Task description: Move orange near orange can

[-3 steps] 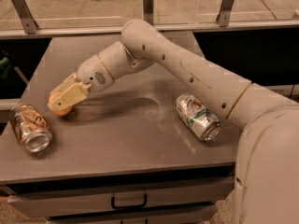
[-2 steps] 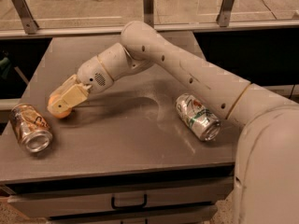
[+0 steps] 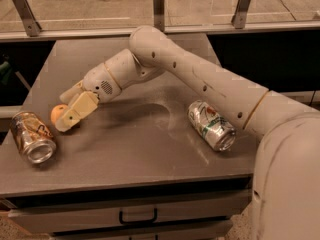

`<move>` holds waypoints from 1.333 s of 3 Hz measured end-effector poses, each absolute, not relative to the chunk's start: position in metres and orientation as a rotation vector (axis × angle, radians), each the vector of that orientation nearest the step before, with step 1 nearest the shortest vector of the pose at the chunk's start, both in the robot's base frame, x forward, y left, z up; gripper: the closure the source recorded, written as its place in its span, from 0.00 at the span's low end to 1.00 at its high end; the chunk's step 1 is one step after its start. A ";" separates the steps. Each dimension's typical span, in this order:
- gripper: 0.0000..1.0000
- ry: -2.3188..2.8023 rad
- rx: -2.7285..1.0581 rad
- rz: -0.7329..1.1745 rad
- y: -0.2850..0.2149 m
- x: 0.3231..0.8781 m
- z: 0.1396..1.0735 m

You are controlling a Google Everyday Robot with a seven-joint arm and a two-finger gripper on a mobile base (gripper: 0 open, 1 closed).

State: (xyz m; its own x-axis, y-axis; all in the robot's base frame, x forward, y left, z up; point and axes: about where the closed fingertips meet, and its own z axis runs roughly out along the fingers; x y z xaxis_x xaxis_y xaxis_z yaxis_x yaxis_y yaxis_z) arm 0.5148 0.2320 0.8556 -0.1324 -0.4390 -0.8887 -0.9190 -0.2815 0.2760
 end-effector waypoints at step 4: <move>0.00 1.287 -1.474 0.413 0.080 0.675 1.068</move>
Offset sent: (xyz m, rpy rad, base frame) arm 0.1283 -0.1215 0.1496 -0.0292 -0.5009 -0.3476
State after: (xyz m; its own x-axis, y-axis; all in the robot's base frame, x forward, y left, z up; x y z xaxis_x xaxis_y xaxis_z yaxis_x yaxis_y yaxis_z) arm 0.6749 0.0802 1.0679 0.3531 -0.4843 -0.8005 -0.8594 0.1702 -0.4821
